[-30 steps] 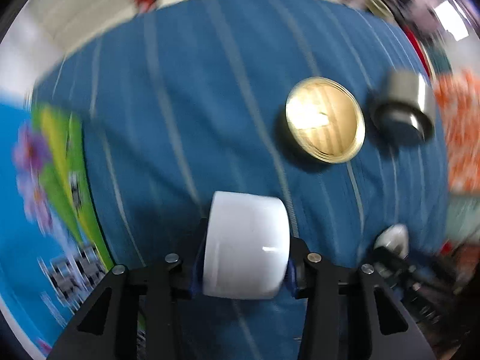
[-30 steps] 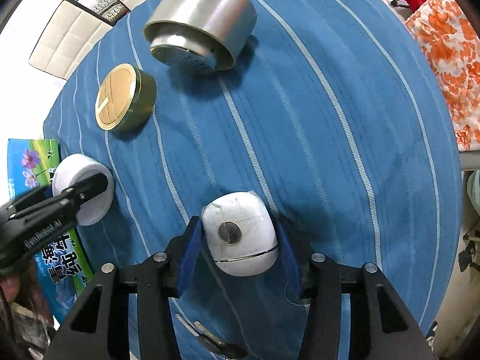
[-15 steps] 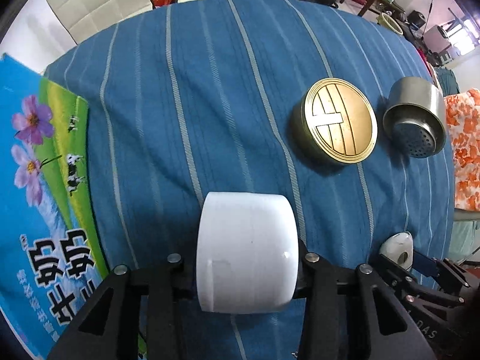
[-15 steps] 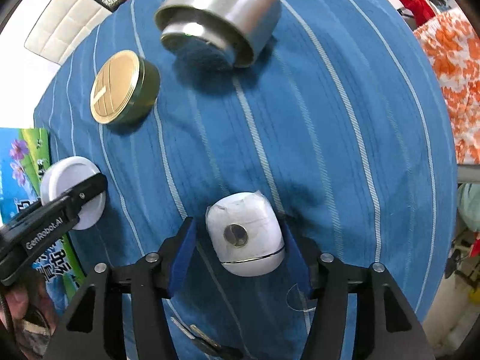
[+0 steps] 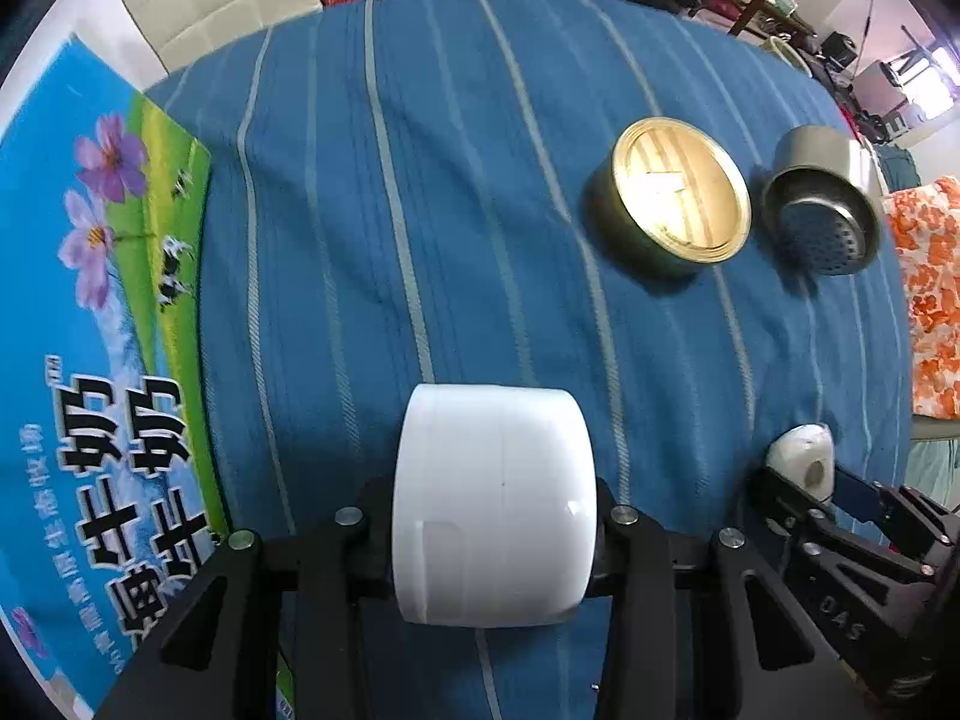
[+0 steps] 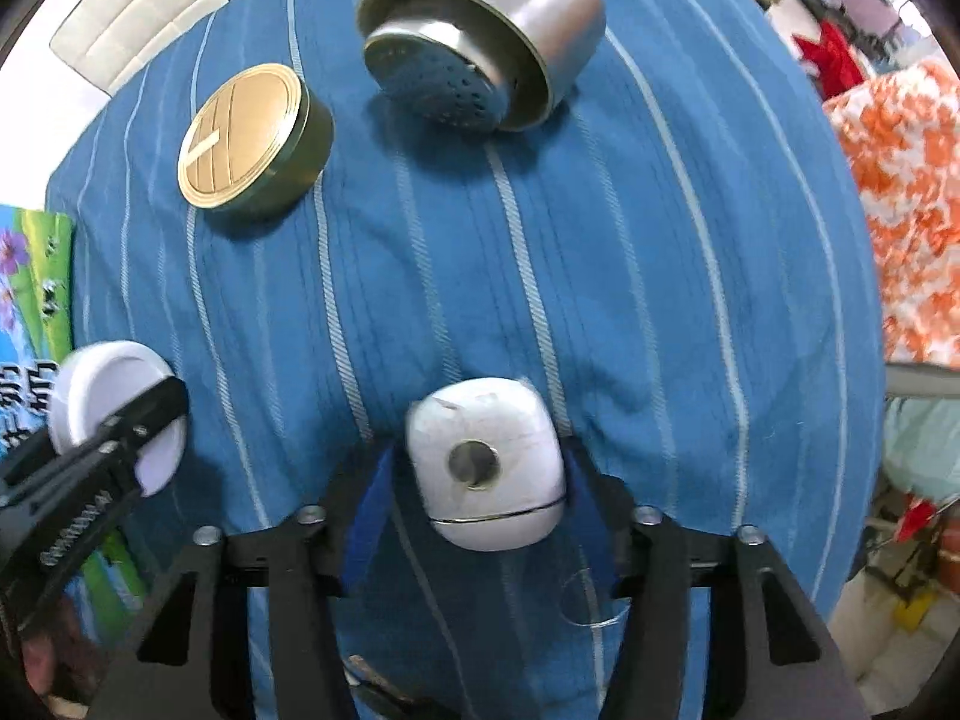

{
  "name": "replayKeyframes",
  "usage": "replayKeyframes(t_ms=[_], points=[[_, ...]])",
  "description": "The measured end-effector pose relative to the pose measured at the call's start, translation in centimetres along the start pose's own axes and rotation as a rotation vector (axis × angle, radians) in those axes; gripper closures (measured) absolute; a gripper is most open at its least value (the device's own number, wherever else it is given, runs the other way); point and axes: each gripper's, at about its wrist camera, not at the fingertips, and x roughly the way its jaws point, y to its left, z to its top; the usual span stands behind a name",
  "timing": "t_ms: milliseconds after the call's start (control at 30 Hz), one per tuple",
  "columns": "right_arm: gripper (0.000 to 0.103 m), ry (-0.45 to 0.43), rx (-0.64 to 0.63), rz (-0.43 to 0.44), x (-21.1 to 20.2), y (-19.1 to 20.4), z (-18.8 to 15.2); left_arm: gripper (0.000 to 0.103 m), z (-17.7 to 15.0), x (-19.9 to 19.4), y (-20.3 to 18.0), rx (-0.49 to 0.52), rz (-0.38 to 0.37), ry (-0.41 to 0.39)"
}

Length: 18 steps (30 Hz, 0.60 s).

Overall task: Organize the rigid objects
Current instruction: 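Carry the tape roll and earbud case with both tools into the blue box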

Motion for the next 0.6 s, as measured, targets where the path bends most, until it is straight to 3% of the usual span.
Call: replayKeyframes(t_ms=[300, 600], points=[[0.051, -0.056, 0.035, 0.047, -2.1, 0.1, -2.9, 0.066, -2.6, -5.4, 0.2, 0.027, -0.008, -0.083], [0.051, -0.161, 0.058, 0.178, -9.3, 1.3, -5.8, 0.066, -4.8, -12.7, 4.0, 0.021, -0.063, -0.186]])
